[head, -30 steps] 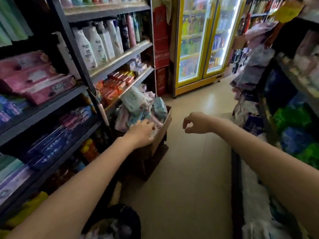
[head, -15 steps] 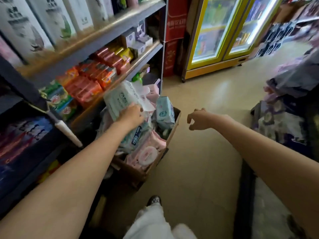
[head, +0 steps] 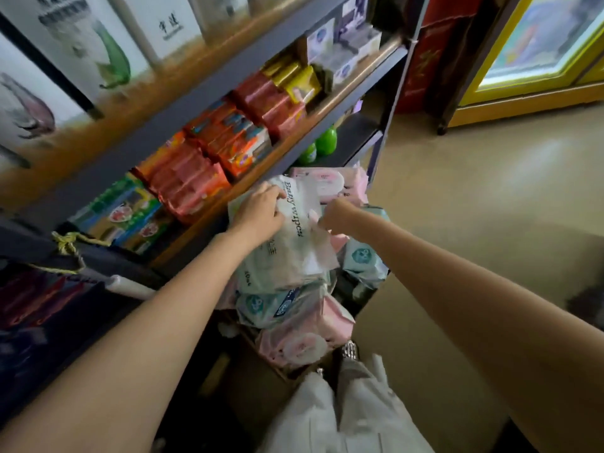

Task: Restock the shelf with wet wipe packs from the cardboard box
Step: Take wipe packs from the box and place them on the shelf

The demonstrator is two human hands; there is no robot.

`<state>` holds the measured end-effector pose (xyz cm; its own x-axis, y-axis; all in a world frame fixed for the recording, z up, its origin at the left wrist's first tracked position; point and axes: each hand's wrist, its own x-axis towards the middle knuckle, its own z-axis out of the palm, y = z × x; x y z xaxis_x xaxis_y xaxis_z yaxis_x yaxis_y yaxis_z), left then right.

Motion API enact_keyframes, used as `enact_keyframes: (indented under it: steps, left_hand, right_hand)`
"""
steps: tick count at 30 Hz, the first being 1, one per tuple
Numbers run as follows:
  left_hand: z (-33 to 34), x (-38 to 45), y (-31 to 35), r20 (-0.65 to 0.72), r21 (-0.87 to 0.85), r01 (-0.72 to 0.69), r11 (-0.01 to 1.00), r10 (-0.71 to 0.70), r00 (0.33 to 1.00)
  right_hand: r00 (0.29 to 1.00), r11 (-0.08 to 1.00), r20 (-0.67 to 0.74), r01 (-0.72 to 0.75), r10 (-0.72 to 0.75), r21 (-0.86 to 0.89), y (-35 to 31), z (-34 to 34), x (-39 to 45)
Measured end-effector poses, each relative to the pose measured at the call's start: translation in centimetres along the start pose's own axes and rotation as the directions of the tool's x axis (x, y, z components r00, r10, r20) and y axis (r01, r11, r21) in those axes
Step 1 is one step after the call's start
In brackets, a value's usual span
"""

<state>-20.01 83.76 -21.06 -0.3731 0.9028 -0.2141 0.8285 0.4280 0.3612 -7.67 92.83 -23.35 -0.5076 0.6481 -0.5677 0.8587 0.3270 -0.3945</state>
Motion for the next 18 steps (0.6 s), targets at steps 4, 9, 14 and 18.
enact_keyframes:
  steps: [4, 9, 14, 18]
  left_hand:
    - [-0.4, 1.6, -0.4, -0.022, -0.004, -0.007, 1.0, 0.007, 1.0]
    - [-2.0, 3.6, -0.2, -0.163, -0.043, 0.046, 0.998, -0.053, 0.985]
    - [-6.5, 3.8, 1.8, -0.224, -0.207, 0.027, 0.978, -0.074, 0.972]
    - [-10.0, 4.3, 6.9, -0.196, -0.426, -0.076, 0.902, -0.009, 0.981]
  right_hand:
    - [0.941, 0.583, 0.302, -0.331, 0.15, 0.742, -2.6, -0.3, 0.7]
    - [0.932, 0.578, 0.357, -0.262, -0.056, 0.773, -5.9, -1.7, -2.7]
    - [0.937, 0.564, 0.293, -0.141, -0.189, 0.813, -9.8, -4.2, -6.1]
    - [0.994, 0.705, 0.046, 0.039, -0.101, 0.708, -7.3, -11.9, -9.6]
